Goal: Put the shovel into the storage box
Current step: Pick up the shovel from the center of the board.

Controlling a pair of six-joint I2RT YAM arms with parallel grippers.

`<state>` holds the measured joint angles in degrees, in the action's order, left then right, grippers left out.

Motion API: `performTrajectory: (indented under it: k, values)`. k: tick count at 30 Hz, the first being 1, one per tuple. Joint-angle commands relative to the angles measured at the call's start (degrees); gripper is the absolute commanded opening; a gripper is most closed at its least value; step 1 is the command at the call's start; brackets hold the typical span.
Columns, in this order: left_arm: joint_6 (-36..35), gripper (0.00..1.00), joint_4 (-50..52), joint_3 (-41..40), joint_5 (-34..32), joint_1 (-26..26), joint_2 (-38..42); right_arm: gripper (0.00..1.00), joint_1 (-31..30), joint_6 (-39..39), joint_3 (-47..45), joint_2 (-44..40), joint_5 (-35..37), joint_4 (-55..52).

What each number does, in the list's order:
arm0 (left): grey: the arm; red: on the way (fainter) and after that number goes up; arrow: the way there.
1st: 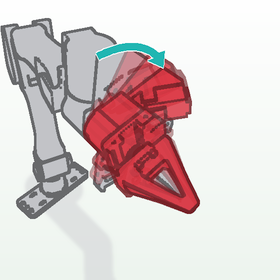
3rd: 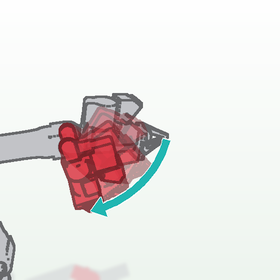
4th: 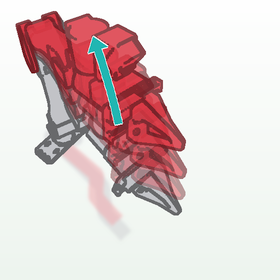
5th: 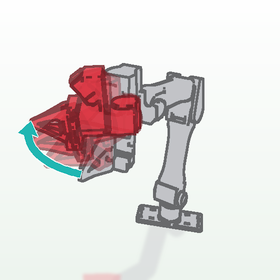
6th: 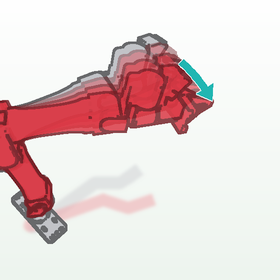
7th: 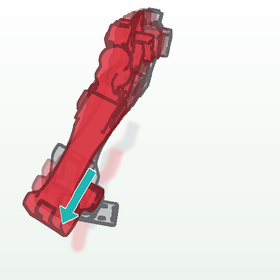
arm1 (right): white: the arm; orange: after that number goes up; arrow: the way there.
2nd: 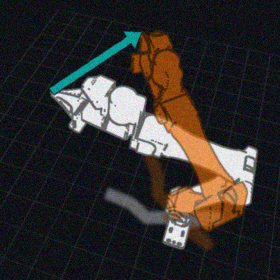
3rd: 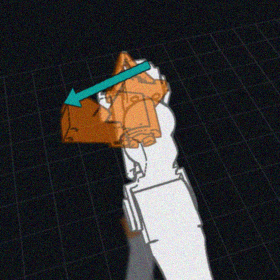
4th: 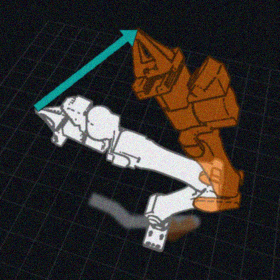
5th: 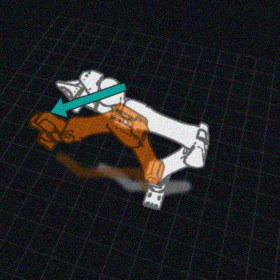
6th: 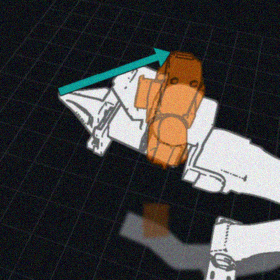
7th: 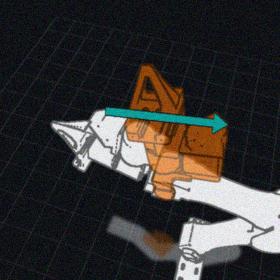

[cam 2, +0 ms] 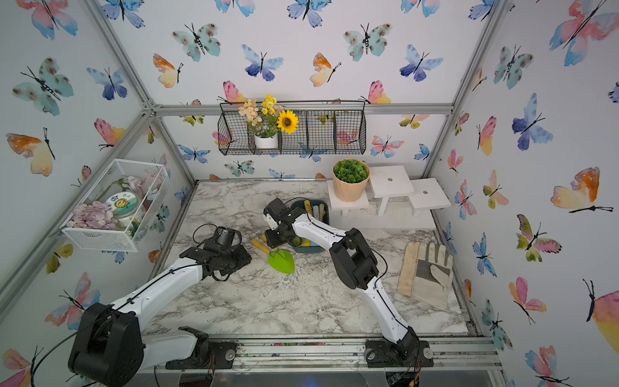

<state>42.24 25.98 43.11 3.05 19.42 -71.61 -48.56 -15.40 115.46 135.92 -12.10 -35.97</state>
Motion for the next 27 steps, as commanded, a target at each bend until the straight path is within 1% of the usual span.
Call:
performTrajectory:
  k: [1, 6, 12, 24, 27]
  values:
    - [-0.77, 0.44, 0.13, -0.13, 1.1, -0.63, 1.04, 0.43, -0.58, -0.24, 1.67, 2.27, 2.59, -2.53]
    - [-1.32, 0.44, 0.13, -0.27, 1.6, -1.05, 0.95, 0.39, -0.66, -0.93, 2.14, 3.63, 3.18, -1.97]
    - [-1.68, 0.44, -0.44, -0.84, 2.45, -1.63, 0.89, 0.39, -1.1, -1.06, 3.93, 5.71, 4.26, -2.67]
    - [-2.91, 0.44, -0.4, 0.73, 3.27, -1.85, -1.33, 0.38, -1.23, -1.57, 3.1, 6.6, 4.45, -1.33]
    - [-2.86, 0.44, -0.37, 0.66, 3.25, -1.85, -1.34, 0.35, -1.19, -1.48, 3.11, 6.58, 4.58, -1.32]
